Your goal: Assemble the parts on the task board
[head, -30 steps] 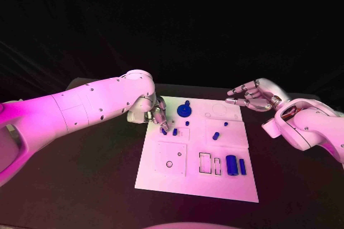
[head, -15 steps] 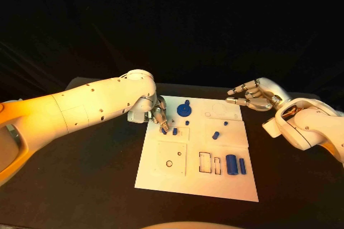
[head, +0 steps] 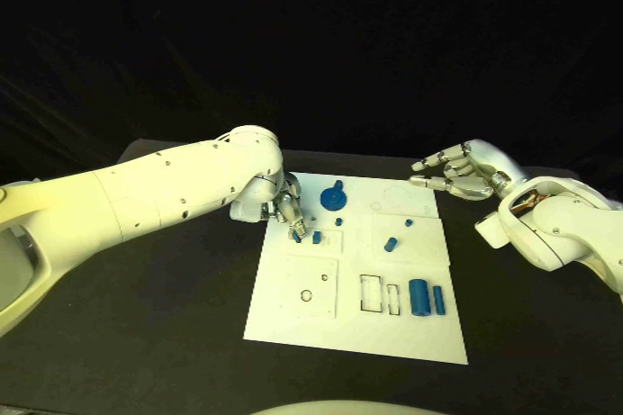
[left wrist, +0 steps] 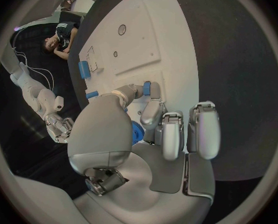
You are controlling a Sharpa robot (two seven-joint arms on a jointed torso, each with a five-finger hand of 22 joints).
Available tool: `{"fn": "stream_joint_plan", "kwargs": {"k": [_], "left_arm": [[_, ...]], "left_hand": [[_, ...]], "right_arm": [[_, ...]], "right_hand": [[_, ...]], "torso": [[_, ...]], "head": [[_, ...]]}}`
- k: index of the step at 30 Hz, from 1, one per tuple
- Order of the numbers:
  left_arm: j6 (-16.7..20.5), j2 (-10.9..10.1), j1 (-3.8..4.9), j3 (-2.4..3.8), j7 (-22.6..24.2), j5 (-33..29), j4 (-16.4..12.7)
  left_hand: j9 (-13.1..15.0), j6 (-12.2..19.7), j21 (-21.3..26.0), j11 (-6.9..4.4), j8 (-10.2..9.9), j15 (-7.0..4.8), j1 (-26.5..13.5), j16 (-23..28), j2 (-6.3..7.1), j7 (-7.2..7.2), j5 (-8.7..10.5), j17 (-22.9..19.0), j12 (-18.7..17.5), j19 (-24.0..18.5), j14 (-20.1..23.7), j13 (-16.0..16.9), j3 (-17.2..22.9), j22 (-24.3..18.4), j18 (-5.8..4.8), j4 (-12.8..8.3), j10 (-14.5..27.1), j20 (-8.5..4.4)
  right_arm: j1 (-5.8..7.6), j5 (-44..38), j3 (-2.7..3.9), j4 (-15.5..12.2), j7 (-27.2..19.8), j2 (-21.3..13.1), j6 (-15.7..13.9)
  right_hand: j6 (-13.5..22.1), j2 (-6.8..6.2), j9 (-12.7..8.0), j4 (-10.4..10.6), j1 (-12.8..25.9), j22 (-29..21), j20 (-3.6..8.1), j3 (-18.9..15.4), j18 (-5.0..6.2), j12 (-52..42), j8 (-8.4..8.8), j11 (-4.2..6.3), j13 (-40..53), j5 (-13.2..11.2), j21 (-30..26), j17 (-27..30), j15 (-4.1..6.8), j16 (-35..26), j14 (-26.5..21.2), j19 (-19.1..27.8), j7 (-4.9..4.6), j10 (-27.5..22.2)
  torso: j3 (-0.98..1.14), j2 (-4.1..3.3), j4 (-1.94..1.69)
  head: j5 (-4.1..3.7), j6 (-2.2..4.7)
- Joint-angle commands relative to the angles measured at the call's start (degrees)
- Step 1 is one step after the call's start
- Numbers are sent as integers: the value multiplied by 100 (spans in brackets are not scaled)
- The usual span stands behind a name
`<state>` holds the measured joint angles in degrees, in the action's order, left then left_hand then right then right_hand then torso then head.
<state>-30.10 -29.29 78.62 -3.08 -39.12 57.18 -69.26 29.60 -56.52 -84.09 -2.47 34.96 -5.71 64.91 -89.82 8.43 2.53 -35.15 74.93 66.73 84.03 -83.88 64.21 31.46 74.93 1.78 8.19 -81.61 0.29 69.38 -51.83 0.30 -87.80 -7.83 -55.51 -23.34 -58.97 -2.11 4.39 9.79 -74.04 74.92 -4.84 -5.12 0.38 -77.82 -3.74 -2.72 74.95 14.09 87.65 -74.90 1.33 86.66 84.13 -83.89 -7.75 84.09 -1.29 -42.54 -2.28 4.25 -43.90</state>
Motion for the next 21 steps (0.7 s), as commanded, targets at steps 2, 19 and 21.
{"fn": "stream_joint_plan", "kwargs": {"k": [2,19,21], "left_arm": [[-181,-7,-79,-53,-89,56,8],[-73,-162,-124,-54,-74,390,-250],[-65,-178,-128,-54,-72,399,-275]], "left_hand": [[-22,-86,-20,-38,42,-12,-102,-18,-110,-119,-18,1507,13,414,-612,13,583,1044,-28,-634,-24,6],[-58,-128,-48,-54,47,-21,-200,-18,-205,-142,-16,1507,52,425,-612,43,503,1070,-36,-651,-57,0],[-59,-131,-48,-55,48,-21,-203,-18,-203,-144,-15,1507,56,425,-612,47,497,1070,-36,-655,-60,0]], "right_arm": [[-3,-21,0,-11,-44,-3,23],[-3,-21,0,-17,-46,-14,32],[-3,-21,0,-17,-46,-15,33]], "right_hand": [[-26,52,8,-11,3,1085,15,-54,69,32,-13,-1,862,35,-20,-894,10,-38,452,-368,15,75],[-26,52,8,-11,3,1085,15,-54,69,32,-13,-1,862,35,-20,-894,10,-38,452,-368,15,75],[-26,52,8,-11,3,1085,15,-54,69,32,-13,-1,862,35,-20,-894,10,-38,452,-368,15,75]], "torso": [[2,-1,-2],[0,2,-4],[1,2,-4]], "head": [[0,-1],[6,-12],[6,-12]]}}
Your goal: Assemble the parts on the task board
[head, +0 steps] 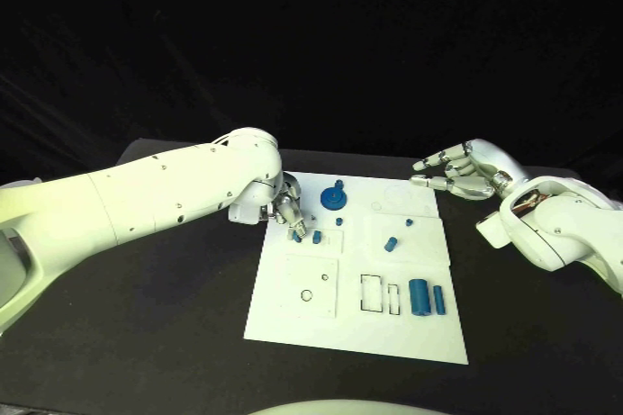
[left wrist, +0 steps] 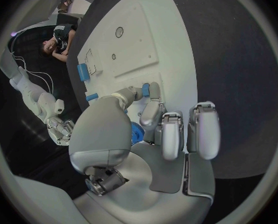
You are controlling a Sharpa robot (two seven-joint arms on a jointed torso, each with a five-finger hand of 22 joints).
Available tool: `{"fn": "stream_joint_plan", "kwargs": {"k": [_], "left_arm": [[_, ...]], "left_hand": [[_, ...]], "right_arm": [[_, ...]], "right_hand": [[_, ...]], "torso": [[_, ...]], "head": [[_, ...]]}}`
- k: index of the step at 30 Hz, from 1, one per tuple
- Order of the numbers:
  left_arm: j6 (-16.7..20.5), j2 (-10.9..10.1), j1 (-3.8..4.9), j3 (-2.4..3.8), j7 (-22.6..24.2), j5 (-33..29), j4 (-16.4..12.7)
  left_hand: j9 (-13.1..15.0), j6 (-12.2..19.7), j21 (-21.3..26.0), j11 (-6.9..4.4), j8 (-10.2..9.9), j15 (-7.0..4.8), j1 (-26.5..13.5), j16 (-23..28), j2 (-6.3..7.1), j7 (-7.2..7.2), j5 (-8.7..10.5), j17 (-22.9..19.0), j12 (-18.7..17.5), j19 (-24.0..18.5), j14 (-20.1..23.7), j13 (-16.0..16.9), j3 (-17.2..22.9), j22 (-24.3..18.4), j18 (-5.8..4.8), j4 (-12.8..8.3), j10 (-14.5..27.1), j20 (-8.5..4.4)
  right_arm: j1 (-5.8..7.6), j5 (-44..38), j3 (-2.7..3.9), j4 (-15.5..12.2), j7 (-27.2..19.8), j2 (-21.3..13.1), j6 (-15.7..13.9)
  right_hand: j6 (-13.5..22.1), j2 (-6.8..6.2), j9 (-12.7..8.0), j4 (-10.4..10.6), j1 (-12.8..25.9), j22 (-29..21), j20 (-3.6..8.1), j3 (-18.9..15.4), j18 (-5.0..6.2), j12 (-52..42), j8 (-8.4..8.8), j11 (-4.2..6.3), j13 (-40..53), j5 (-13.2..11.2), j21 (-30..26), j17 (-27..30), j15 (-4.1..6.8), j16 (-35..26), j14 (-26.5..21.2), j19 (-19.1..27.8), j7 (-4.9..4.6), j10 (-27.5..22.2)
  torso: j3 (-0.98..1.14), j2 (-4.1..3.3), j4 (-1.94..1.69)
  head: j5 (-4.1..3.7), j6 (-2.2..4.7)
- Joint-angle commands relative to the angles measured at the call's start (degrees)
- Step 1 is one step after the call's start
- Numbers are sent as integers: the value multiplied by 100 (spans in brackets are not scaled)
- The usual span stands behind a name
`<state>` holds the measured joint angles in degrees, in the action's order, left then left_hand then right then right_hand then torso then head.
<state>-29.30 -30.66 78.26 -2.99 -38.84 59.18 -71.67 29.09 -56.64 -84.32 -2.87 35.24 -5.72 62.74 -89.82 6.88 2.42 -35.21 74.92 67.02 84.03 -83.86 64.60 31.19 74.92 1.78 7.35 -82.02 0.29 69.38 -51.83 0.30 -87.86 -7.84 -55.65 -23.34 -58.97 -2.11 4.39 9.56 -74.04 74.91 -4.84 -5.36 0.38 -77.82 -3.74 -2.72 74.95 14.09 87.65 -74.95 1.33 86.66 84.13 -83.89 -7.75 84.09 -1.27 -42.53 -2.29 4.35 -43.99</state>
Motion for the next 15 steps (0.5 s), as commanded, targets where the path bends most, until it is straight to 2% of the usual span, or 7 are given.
{"fn": "stream_joint_plan", "kwargs": {"k": [1,8,15], "left_arm": [[-141,-50,-95,-62,-99,202,-49],[-79,-108,-117,-62,-90,246,-162],[74,-113,-139,-62,-75,278,-198]], "left_hand": [[-10,-124,-24,-16,21,-21,10,-18,-46,-135,-8,1508,32,425,-614,13,516,1071,-36,-577,-24,0],[-26,-159,-44,-24,32,-25,-34,-18,-23,-151,1,1508,51,432,-614,25,427,1088,-42,-606,-49,-2],[-86,-209,-44,-45,24,-40,-227,-18,-82,-183,15,1508,69,433,-614,31,54,1094,-42,-487,-79,-11]], "right_arm": [[-3,-21,0,-11,-46,0,34],[-3,-21,0,-9,-50,1,40],[-3,-21,0,-10,-55,7,37]], "right_hand": [[-26,52,8,13,2,1086,15,-30,69,32,-13,-1,862,35,-20,-890,10,-38,451,-368,15,75],[-26,52,8,13,2,1086,15,-30,69,32,-13,-1,862,35,-20,-890,10,-38,451,-368,15,75],[-27,54,8,10,-4,1087,15,-35,68,39,-14,-1,857,43,-19,-885,11,-41,450,-369,15,72]], "torso": [[-1,0,-3],[-1,2,2],[2,-2,0]], "head": [[1,-4],[2,-4],[10,12]]}}
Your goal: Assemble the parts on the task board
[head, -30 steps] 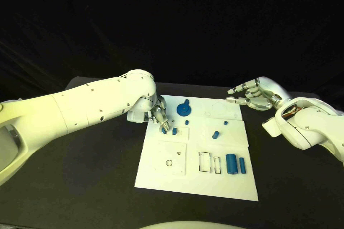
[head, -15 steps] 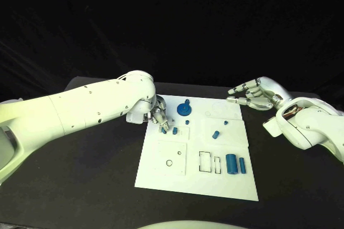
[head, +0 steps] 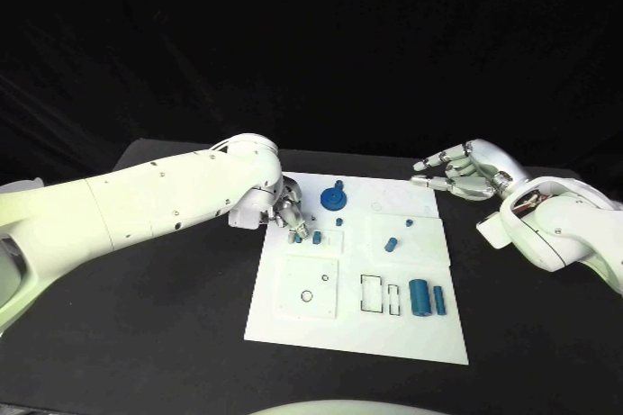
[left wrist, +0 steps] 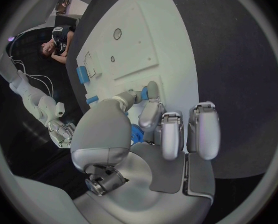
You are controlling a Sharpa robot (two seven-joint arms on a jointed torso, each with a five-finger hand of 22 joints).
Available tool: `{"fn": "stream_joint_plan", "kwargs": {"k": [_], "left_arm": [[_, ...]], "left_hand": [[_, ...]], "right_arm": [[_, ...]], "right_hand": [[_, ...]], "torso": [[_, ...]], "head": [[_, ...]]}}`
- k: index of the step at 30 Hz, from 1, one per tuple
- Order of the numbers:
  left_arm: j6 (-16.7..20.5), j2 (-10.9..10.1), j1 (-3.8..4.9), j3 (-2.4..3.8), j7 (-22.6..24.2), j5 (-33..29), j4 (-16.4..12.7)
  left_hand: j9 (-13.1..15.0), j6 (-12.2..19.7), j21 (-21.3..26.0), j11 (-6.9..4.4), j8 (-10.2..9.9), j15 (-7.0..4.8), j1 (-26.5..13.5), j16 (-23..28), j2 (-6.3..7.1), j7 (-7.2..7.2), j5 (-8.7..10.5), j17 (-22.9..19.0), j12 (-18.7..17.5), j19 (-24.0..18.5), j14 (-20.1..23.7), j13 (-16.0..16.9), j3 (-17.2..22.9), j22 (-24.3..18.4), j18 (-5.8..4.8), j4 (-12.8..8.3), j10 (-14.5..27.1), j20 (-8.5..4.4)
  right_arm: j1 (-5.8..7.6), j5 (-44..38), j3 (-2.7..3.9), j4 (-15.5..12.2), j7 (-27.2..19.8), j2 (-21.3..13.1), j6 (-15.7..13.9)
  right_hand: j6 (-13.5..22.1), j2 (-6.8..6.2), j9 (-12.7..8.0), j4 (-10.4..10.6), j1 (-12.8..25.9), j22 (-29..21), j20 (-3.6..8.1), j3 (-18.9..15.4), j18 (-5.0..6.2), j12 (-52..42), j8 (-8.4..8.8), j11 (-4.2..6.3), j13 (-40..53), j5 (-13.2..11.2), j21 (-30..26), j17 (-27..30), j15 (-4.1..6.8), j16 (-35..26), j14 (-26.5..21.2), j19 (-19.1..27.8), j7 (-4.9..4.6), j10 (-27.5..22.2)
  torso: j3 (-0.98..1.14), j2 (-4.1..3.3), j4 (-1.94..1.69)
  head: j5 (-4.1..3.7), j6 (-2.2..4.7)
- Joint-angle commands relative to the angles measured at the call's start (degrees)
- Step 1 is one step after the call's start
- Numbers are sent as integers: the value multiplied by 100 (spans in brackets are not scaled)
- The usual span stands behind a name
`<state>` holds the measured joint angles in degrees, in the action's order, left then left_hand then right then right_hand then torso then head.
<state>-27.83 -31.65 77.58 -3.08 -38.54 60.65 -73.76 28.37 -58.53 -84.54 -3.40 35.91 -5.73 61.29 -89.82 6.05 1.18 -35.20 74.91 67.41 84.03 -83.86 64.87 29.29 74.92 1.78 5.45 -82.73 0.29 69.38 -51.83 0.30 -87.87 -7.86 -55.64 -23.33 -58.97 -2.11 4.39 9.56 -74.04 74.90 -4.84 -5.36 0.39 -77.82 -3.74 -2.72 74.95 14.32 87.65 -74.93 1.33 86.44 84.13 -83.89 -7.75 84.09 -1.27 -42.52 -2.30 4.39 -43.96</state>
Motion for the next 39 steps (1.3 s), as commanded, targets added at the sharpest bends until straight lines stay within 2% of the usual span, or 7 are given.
{"fn": "stream_joint_plan", "kwargs": {"k": [1,4,10,17,22,32,39], "left_arm": [[-57,-12,-72,-53,-104,132,11],[-21,-7,-78,-53,-102,135,18],[48,8,-93,-53,-99,140,37],[96,11,-98,-53,-97,149,46],[137,-3,-100,-53,-92,155,44],[368,-75,-101,-44,-63,158,-8],[607,-146,-103,-20,-37,129,-71]], "left_hand": [[-21,-33,-26,8,-41,-38,-140,-18,8,-59,26,1509,32,435,-614,5,162,1098,-43,-252,-10,-13],[-47,-54,-31,1,-48,-43,-274,-18,17,-69,39,1509,36,437,-614,6,-71,1104,-45,-136,-11,-18],[-123,-101,-39,-17,-86,-60,-498,-18,50,-93,636,1509,45,441,-614,4,-645,1115,-47,137,-6,-31],[-172,-120,-44,-20,-111,-68,-483,-18,23,-96,775,1509,47,444,-614,-1,-870,1123,-49,251,2,-39],[-211,-146,-59,-20,-122,-68,-481,-18,22,-97,1040,1509,52,450,-614,-5,-1091,1138,-53,379,4,-41],[-263,-191,-100,-21,-118,-69,-545,-18,70,-98,1106,1509,59,464,-614,-19,-1521,1175,-64,693,2,-42],[-276,-211,-116,-29,-102,-76,-502,-18,22,-111,1123,1509,58,470,-614,-32,-1688,1189,-68,833,-3,-48]], "right_arm": [[-3,-21,0,-9,-53,6,35],[-3,-21,0,-12,-53,3,33],[-3,-21,0,-20,-54,-6,27],[-3,-20,0,-25,-52,-14,24],[-3,-19,0,-25,-53,-17,24],[-3,-19,0,-17,-56,-13,46],[-4,-19,0,-5,-61,-6,50]], "right_hand": [[-27,54,8,10,-4,1088,15,-35,68,39,-14,-1,857,20,-19,-886,11,-19,451,-369,15,72],[-27,54,8,10,-4,1088,15,-35,68,39,-14,-1,857,20,-19,-886,11,-19,451,-369,15,72],[-27,57,8,9,-7,1081,15,-36,70,42,-14,-1,855,25,-23,-882,11,-22,450,-365,15,70],[-27,57,8,9,-7,1081,15,-36,70,42,-14,-1,855,25,-23,-882,11,-22,450,-365,15,70],[-27,60,8,8,-11,1079,15,-38,70,46,-14,-1,853,37,-25,-881,11,-23,449,-364,15,69],[-21,81,6,-30,-85,1076,16,-65,71,59,-12,0,843,228,-29,-875,11,-31,448,-362,13,60],[-21,81,6,-30,-85,1077,16,-73,71,55,-12,0,845,256,-29,-878,11,-30,449,-362,13,62]], "torso": [[2,-4,3],[5,-6,7],[4,-4,8],[2,-3,5],[0,-4,5],[-7,-9,3],[-5,-7,4]], "head": [[5,9],[5,12],[-5,20],[-14,26],[-21,34],[-28,41],[-33,37]]}}
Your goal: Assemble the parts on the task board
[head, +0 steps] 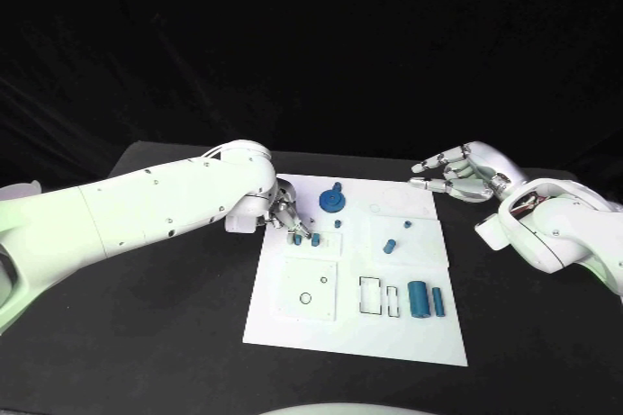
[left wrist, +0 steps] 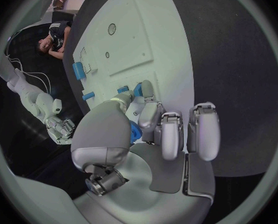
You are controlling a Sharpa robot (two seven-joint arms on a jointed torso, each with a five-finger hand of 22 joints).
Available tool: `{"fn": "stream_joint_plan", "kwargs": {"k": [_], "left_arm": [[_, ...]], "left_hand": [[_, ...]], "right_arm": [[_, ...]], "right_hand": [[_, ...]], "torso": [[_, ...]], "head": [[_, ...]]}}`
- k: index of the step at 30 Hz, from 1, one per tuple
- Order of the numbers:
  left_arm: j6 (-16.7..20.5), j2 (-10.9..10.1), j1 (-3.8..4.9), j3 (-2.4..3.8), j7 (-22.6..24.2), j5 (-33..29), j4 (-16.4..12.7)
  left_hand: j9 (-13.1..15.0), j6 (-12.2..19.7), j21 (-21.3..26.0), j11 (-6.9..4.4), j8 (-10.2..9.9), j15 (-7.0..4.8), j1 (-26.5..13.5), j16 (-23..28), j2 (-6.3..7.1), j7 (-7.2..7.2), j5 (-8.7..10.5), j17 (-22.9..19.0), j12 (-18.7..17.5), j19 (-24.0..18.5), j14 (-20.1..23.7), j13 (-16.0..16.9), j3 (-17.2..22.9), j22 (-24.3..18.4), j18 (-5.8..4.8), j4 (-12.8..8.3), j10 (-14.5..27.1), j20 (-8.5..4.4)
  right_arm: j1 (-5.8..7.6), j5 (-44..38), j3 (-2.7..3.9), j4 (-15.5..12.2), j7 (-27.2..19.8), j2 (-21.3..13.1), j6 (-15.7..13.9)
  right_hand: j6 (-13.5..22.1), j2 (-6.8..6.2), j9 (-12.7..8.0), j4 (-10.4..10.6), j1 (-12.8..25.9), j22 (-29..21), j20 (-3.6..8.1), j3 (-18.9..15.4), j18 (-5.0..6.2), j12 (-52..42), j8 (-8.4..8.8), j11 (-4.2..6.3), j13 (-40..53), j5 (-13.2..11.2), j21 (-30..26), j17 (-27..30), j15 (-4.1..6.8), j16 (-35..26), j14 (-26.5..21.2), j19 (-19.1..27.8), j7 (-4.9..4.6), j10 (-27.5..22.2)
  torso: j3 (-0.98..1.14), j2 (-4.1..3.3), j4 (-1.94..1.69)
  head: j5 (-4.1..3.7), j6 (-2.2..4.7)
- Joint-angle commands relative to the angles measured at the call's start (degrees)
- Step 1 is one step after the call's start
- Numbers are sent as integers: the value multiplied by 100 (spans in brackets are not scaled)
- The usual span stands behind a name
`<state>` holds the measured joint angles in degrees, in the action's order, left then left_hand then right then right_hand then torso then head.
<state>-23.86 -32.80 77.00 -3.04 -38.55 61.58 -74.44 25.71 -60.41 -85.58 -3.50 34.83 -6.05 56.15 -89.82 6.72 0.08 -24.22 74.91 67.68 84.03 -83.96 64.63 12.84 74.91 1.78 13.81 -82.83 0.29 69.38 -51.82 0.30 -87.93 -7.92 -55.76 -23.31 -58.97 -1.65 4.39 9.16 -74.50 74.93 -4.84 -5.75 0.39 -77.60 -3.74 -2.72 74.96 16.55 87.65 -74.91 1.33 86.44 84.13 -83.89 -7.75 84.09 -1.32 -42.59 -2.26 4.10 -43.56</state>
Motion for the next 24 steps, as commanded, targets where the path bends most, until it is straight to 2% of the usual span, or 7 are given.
{"fn": "stream_joint_plan", "kwargs": {"k": [1,7,16,24], "left_arm": [[256,-44,-45,-21,-30,19,-15],[544,-115,-47,-2,1,-76,-92],[719,-271,-48,64,15,-204,-194],[1436,-521,-46,134,140,-751,-391]], "left_hand": [[-12,-23,-14,-21,8,-45,46,-18,-62,-3,7,1509,30,471,-604,-12,-58,1192,-69,7,7,-49],[-18,-23,-16,-25,20,-50,151,-18,-101,-6,-72,1509,15,472,-604,-37,-116,1195,-69,43,11,-53],[-25,-22,-4,-26,39,-52,190,-18,-72,-5,31,1509,0,470,-604,-66,-283,1189,-66,141,13,-57],[-53,127,286,13,-1,-42,326,-18,-134,52,-27,1509,-218,386,-604,-308,-398,984,5,227,151,-59]], "right_arm": [[-3,-20,0,3,-55,7,49],[-4,-19,0,22,-59,22,55],[-10,-17,0,57,-66,37,61],[-19,-10,0,70,-67,38,62]], "right_hand": [[-21,35,6,10,-39,1074,16,-33,71,32,-12,0,844,33,-29,-880,12,-30,449,-362,13,62],[-21,36,6,11,-38,1075,16,-37,71,30,-12,-1,845,44,-28,-881,12,-30,449,-363,13,63],[-21,36,6,11,-38,1075,16,-37,71,30,-12,-1,845,44,-28,-881,12,-30,449,-363,13,63],[-21,36,6,11,-38,1075,16,-37,71,30,-12,-1,845,44,-28,-881,12,-30,449,-363,13,63]], "torso": [[1,-1,-1],[3,1,-3],[6,4,-2],[9,10,1]], "head": [[-3,-6],[-3,-5],[-8,-8],[-30,39]]}}
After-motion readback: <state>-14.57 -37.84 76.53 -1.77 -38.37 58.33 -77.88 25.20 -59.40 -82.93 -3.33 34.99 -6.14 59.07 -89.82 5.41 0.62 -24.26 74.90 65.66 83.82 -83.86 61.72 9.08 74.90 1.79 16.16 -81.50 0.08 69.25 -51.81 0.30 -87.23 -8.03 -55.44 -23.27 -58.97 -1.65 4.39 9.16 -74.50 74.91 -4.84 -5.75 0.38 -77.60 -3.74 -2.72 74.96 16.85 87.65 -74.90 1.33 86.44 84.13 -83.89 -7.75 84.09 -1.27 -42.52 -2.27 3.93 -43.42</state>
